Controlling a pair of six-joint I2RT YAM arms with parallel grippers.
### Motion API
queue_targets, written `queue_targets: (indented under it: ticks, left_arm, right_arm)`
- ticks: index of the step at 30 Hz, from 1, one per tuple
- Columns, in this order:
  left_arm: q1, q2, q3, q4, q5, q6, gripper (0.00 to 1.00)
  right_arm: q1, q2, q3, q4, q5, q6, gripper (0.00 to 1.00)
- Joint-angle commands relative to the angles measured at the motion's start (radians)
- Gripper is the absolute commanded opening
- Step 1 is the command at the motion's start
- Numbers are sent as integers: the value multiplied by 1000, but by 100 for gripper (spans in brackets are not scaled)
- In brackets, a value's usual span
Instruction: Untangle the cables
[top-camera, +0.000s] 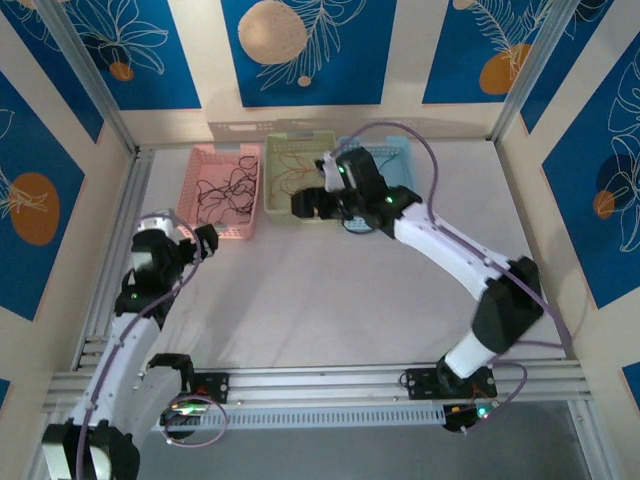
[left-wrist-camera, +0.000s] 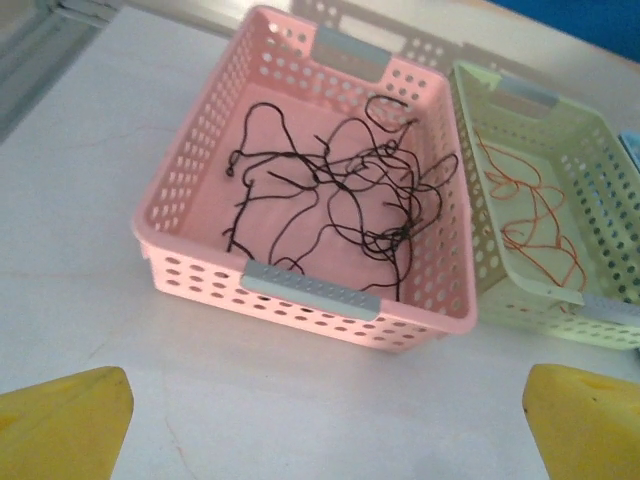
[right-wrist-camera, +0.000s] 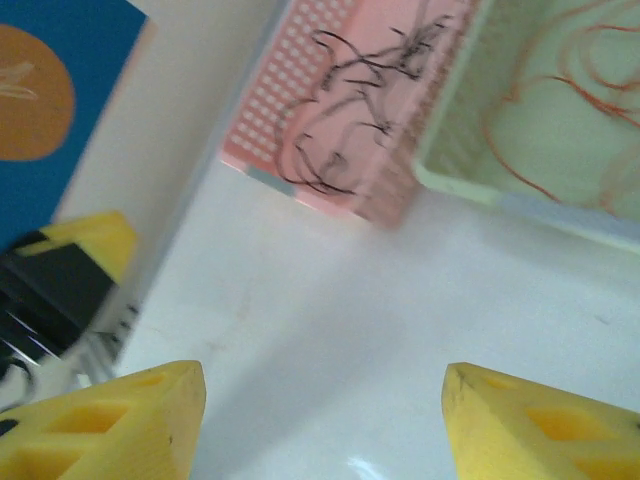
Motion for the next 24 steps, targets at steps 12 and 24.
queue_targets:
  ticks: [12, 24]
  left_arm:
    - [-19, -49, -277, 391, -254, 116, 100]
    - [-19, 17, -334, 530, -334, 195, 100]
  right_arm:
    - [-381, -674, -816, 358, 346, -209, 67]
    - [-573, -712, -972, 535, 372, -180, 66]
